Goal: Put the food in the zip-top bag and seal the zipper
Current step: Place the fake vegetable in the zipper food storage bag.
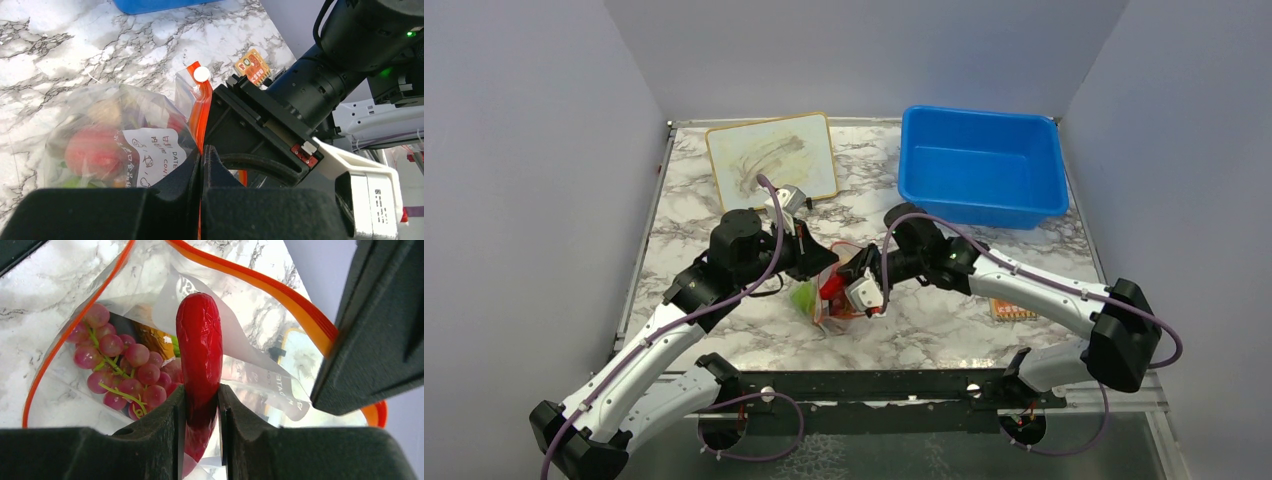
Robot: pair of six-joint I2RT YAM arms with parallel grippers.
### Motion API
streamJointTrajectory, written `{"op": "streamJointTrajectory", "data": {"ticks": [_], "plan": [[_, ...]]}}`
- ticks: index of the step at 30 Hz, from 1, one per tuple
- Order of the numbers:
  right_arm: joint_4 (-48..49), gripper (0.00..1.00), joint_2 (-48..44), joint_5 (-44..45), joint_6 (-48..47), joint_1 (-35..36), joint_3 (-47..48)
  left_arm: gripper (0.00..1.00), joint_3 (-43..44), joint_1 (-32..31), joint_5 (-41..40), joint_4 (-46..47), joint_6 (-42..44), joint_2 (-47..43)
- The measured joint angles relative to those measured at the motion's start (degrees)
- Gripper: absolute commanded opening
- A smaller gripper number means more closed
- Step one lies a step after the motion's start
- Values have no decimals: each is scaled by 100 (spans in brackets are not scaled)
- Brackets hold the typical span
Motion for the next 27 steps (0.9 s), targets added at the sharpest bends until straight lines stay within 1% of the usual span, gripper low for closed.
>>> {"op": "streamJointTrajectory", "data": {"ticks": [7, 9, 11, 18, 23, 27], "plan": [[-39, 41, -11, 192, 116, 111, 11, 0, 0, -2, 0, 90, -22, 2], [-37, 47, -68, 190, 201, 111, 9, 0, 0, -2, -2, 94, -20, 2], [-46, 50, -140, 190, 278, 111, 11, 0, 0, -2, -2, 98, -20, 2], [-168, 50, -417, 181, 669, 116, 15, 0, 0, -2, -2, 98, 13, 2], [-31, 50, -962, 120, 1259, 116, 15, 0, 0, -2, -2, 103, 105, 2], [9, 50, -1200, 155, 1508, 116, 57, 0, -4, -2, 0, 177, 162, 0]]}}
